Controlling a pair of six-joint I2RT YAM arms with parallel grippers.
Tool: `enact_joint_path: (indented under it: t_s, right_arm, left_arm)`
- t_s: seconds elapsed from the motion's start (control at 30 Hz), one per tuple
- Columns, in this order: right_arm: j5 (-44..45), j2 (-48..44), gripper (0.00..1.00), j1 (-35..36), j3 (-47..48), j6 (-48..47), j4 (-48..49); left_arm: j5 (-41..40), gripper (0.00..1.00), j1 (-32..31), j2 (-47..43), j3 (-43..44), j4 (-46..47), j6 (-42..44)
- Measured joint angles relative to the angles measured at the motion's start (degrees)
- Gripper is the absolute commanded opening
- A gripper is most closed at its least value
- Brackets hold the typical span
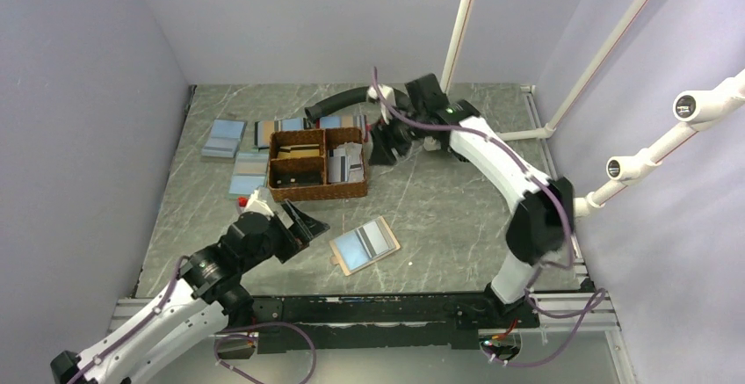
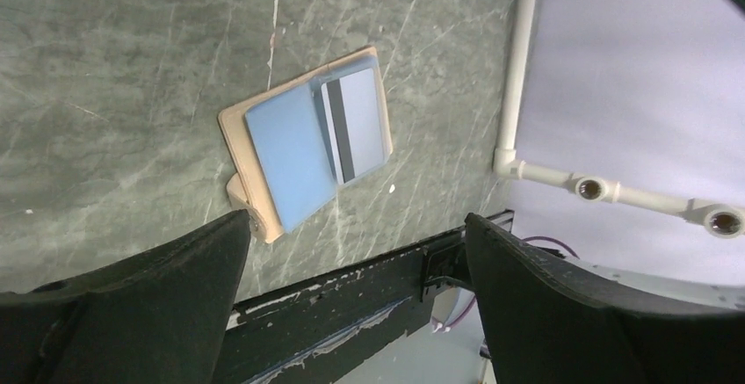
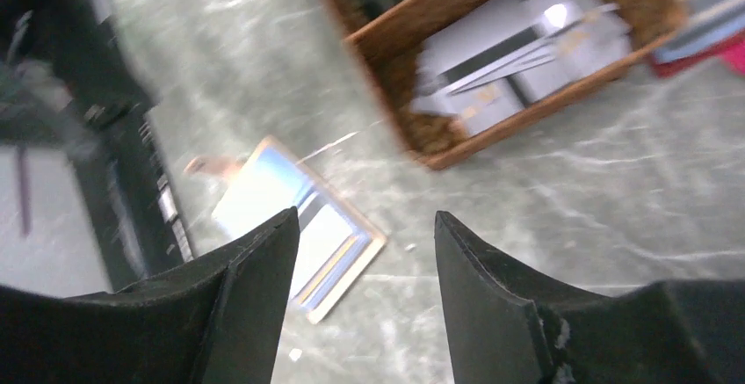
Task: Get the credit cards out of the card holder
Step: Place the credit card in the storage box, then remove the credit card from the card holder.
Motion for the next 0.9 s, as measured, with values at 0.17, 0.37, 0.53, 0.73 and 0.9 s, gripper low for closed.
enact_joint_path:
  t_s: [0.17,0.37,0.53,0.73,0.9]
  right_arm:
    - [-12.11,-16.46,0.65,0.22,-22.29,-6.16,2.51]
    - [-20.68,-20.76,0.61,0.44,-44.74,-6.27,10.08]
    - [-20.15,-20.65,0.4,0.37,-52.76,2.29,19.67]
    - [-17.46,-19.1,0.35,0.37,-54.05,12.31,30.56]
    - [-16.15,-12.83,0.28,0.37,-52.96,17.0,34.05]
  left_arm:
    - [3.63,0.82,0.0,8.94,-0.68,8.24,0.98]
    - [7.96,0.7,-0.02,23.82,-3.61,24.92,0.85]
    - [9.46,0.64,-0.09,33.03,-4.33,34.6,0.76]
    - [9.16,0.61,-1.03,38.71,-8.24,45.29,-1.07]
    - [8.9,0.55,-1.92,43.17,-8.33,49.42,-1.31]
